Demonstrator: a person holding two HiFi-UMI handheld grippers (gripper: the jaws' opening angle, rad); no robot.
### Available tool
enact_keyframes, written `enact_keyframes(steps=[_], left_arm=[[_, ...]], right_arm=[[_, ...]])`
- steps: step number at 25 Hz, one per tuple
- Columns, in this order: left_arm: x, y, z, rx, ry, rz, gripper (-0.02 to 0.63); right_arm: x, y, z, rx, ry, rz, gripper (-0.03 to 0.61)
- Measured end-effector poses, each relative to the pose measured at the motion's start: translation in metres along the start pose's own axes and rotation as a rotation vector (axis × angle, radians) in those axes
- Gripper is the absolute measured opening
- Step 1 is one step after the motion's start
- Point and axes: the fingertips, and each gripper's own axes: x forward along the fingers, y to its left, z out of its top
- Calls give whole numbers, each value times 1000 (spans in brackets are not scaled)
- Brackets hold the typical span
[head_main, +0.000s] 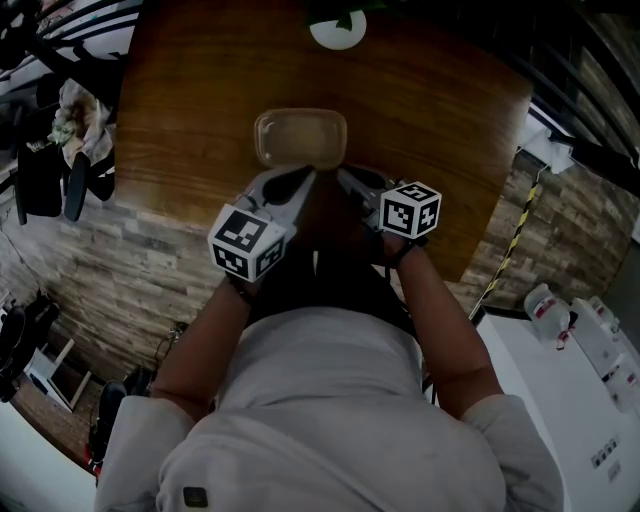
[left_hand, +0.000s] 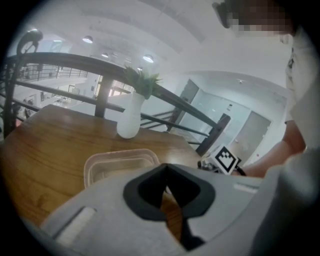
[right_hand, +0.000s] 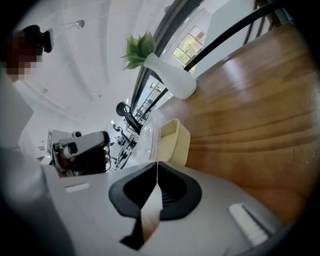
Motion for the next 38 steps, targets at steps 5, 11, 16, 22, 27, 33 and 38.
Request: enact_keyframes(steps=[5, 11, 16, 22, 27, 33, 38], left_arm=[[-16, -11, 9, 5, -18, -6, 3], [-44, -24, 18, 22, -42, -17, 3], [-74, -35, 30, 52, -68, -25, 3], [-125, -40, 42, 73, -106, -14, 3], [-168, -45, 49, 103, -137, -24, 3], [-209, -51, 54, 151, -160, -54, 3], [-227, -52, 53, 172, -172, -80, 3]], right_arm=[[-5, 19, 6, -36, -12, 1, 8], [-10, 62, 18, -107, -33, 16, 8], [-12, 101, 22, -155, -47, 23, 8], [-16, 153, 19, -204, -86, 21, 6], [-19, 197, 20, -265, -132, -5, 8], [-29, 246, 21, -331, -188, -44, 7], [-34, 263, 14, -359, -223, -80, 8]])
